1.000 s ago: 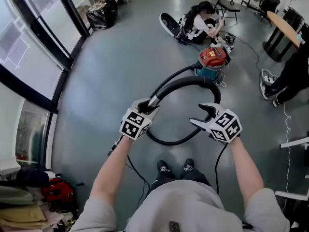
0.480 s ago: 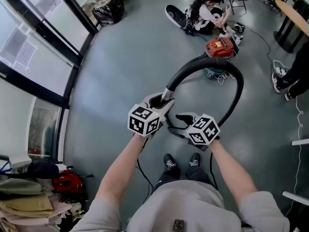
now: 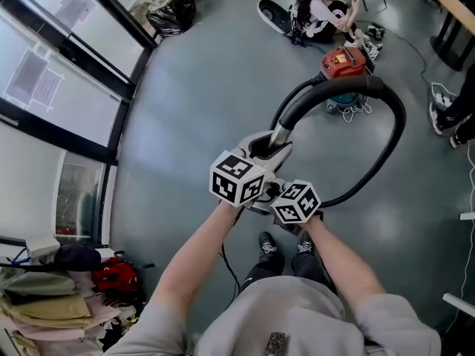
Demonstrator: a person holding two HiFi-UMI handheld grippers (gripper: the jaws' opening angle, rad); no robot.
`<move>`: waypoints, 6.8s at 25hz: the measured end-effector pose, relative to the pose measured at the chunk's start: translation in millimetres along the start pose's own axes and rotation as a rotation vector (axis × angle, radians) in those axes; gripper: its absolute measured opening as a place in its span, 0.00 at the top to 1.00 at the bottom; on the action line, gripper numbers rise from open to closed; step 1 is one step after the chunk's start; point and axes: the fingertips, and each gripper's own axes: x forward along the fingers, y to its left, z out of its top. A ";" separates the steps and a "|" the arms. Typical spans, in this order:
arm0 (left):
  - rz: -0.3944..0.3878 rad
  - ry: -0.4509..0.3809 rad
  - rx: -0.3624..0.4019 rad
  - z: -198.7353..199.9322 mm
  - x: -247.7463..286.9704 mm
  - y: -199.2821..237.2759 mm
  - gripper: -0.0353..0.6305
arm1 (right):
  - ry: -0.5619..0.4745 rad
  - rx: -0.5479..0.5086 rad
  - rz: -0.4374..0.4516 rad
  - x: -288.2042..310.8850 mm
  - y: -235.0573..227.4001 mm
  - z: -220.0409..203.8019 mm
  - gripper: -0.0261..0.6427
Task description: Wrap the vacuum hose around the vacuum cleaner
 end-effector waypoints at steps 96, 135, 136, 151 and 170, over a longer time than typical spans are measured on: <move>-0.880 0.703 1.209 -206.7 62.6 -88.9 0.71 | 0.783 0.148 -0.308 -214.3 -49.3 -142.9 0.71; -0.642 0.898 0.815 -245.6 80.1 -70.4 0.71 | 0.309 0.017 -0.957 -467.4 -84.3 -109.8 0.73; -0.634 0.893 0.780 -247.2 83.3 -70.2 0.71 | 0.284 0.029 -0.985 -466.8 -89.2 -105.4 0.83; -0.508 0.774 0.462 -223.6 156.7 -57.0 0.71 | 0.056 0.242 -0.891 -361.1 -160.9 -43.5 0.72; -0.153 0.647 0.071 -159.2 290.2 -157.7 0.71 | -0.180 0.526 -0.608 -461.0 -276.9 -12.5 0.47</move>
